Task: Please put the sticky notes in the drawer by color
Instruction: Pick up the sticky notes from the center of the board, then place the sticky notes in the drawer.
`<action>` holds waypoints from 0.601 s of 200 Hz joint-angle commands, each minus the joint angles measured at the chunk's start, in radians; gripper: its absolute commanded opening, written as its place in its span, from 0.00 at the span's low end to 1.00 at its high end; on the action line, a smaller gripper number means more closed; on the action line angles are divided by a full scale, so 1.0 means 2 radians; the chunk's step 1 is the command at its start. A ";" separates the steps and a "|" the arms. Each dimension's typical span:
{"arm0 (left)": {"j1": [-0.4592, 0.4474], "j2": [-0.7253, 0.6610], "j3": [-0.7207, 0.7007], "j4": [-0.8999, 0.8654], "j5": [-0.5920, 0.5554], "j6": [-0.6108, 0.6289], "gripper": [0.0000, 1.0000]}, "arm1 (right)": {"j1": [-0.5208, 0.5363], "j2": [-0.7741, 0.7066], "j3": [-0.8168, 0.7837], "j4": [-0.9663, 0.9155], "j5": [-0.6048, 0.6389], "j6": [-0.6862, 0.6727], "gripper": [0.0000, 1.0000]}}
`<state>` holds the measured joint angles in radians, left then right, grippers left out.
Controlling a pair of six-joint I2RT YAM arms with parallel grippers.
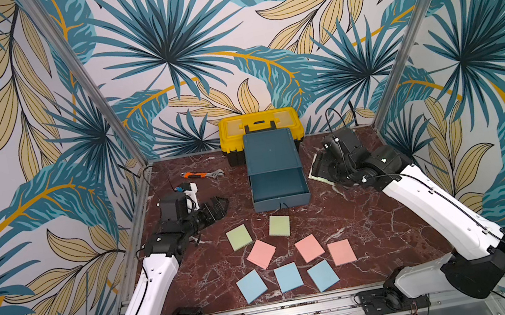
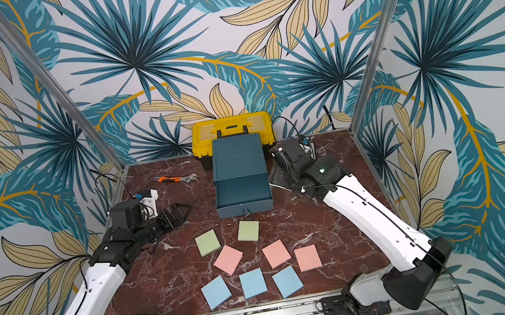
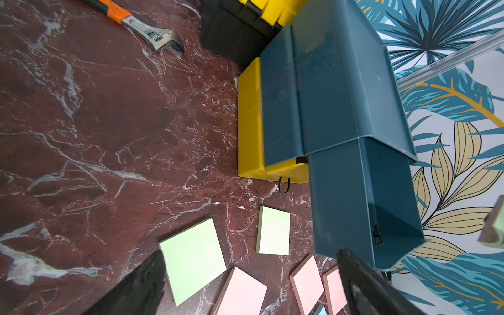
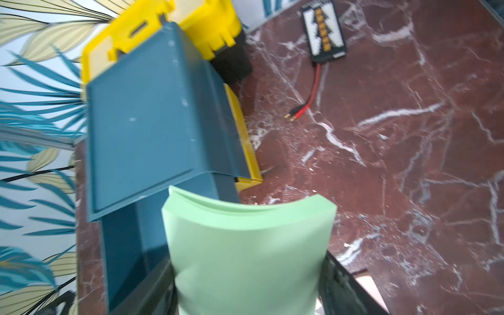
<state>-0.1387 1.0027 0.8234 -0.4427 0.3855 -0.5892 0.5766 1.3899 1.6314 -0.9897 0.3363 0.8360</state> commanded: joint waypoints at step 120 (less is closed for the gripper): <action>-0.002 -0.063 0.006 -0.030 -0.025 -0.001 1.00 | 0.068 0.106 0.046 0.058 0.005 -0.054 0.76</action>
<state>-0.1387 0.8948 0.8234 -0.4931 0.3470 -0.5922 0.6960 1.5944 1.6981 -0.9062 0.3424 0.7551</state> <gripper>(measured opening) 0.998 0.759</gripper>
